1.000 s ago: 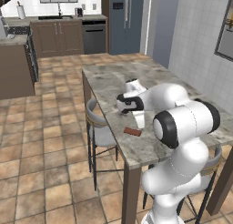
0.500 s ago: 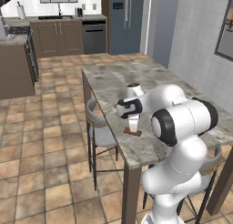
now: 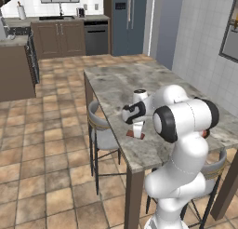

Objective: Take the cinnamon bottle from the cabinet and place it on the dining table, next to the plate with the cupcake. Then take the chocolate from the dining counter and place it on the cupcake plate.

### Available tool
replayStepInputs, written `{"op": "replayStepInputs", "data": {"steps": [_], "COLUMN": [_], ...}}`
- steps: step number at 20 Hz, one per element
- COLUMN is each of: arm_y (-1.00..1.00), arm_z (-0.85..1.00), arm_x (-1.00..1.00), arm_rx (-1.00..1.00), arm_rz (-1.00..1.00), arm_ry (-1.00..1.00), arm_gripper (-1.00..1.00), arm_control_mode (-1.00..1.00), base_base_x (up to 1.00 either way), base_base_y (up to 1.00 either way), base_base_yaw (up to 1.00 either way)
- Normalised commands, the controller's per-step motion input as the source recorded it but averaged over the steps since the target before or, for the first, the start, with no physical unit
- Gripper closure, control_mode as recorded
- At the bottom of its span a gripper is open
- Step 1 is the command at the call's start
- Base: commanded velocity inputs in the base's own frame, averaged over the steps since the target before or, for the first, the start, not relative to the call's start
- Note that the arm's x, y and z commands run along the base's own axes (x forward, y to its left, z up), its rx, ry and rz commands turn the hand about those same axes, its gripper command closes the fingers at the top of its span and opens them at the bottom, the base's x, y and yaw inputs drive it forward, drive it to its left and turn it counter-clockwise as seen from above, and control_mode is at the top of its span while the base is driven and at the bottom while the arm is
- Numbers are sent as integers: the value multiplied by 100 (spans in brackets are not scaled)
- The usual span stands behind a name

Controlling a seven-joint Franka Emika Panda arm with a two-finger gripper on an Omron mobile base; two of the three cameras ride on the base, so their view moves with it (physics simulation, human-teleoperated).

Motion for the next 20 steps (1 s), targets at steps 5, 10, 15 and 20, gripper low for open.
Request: {"op": "replayStepInputs", "data": {"steps": [5, 10, 15, 20], "arm_y": [22, 17, 24, 15], "arm_z": [-11, -12, -23, -13], "arm_x": [0, 0, 1, 19], "arm_rx": [0, 0, 0, 0], "arm_rz": [-22, -20, -18, -14], "arm_ry": [-1, 0, -1, -2], "arm_gripper": [-100, -100, -100, -100], "arm_control_mode": [-100, -100, -100, -100], "base_base_x": [0, 0, 0, 0], "base_base_y": [0, 0, 0, 0], "base_base_yaw": [0, 0, 0, 0]}}
